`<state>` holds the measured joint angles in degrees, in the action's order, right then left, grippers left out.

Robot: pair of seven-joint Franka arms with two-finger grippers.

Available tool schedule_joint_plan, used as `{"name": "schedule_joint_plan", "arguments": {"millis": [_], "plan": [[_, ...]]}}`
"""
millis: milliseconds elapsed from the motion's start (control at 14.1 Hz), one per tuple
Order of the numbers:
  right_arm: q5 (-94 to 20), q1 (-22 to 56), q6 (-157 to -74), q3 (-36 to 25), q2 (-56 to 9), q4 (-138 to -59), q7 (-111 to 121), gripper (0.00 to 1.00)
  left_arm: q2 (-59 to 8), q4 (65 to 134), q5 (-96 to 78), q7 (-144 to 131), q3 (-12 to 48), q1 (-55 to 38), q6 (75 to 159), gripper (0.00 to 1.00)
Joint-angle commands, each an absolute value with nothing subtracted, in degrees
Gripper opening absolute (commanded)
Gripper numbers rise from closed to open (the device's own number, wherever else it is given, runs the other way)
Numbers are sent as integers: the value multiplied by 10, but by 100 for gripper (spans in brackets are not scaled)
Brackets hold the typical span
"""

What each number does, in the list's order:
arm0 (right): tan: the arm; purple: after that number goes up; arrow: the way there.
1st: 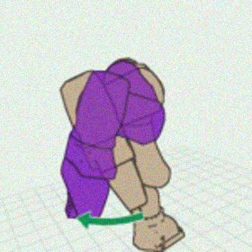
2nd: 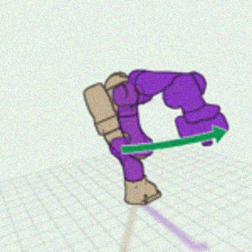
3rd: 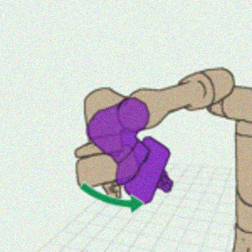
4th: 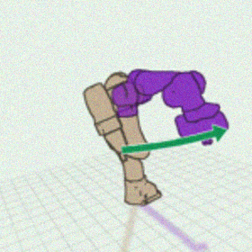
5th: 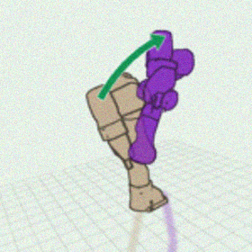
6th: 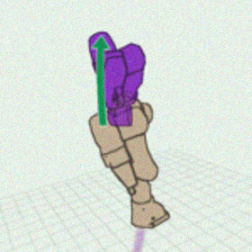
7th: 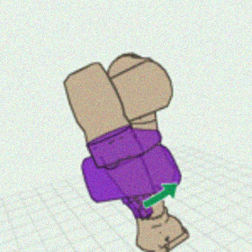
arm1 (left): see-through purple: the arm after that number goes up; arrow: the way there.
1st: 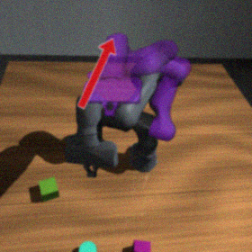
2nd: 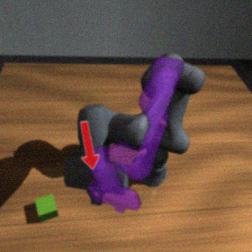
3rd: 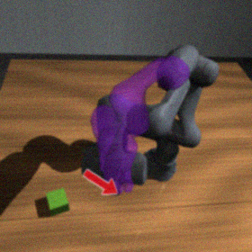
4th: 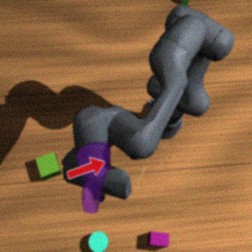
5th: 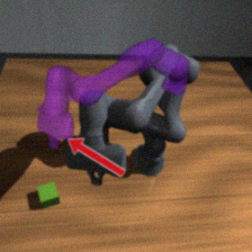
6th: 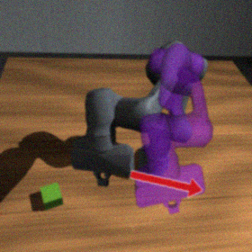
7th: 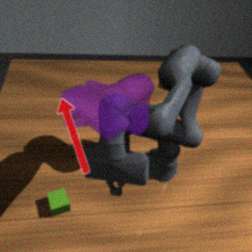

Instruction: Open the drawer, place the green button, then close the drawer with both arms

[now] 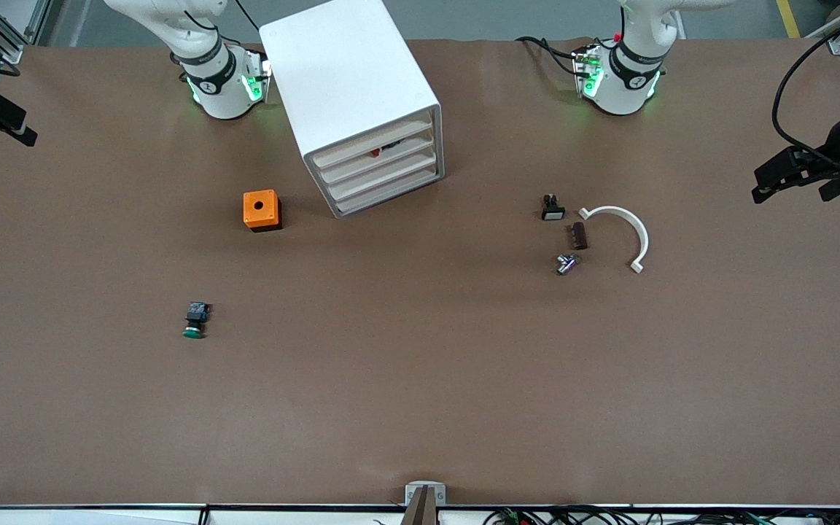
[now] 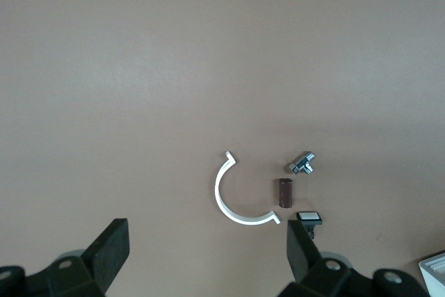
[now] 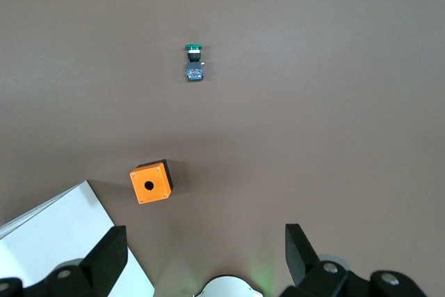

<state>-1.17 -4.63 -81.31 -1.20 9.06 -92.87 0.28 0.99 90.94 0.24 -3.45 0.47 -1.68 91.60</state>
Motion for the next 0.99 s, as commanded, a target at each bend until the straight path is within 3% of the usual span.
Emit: {"name": "schedule_joint_plan", "arguments": {"millis": [0,426,922], "plan": [[-19,-47,-807,-11,95,-928,-7,100,7,901,4,-33,7,-15,905,100],[-19,-47,-805,-11,95,-928,-6,100,-4,900,4,-36,2,-5,875,100],[-19,-48,-805,-11,95,-928,-7,100,-97,903,4,-41,4,-2,893,100]]}}
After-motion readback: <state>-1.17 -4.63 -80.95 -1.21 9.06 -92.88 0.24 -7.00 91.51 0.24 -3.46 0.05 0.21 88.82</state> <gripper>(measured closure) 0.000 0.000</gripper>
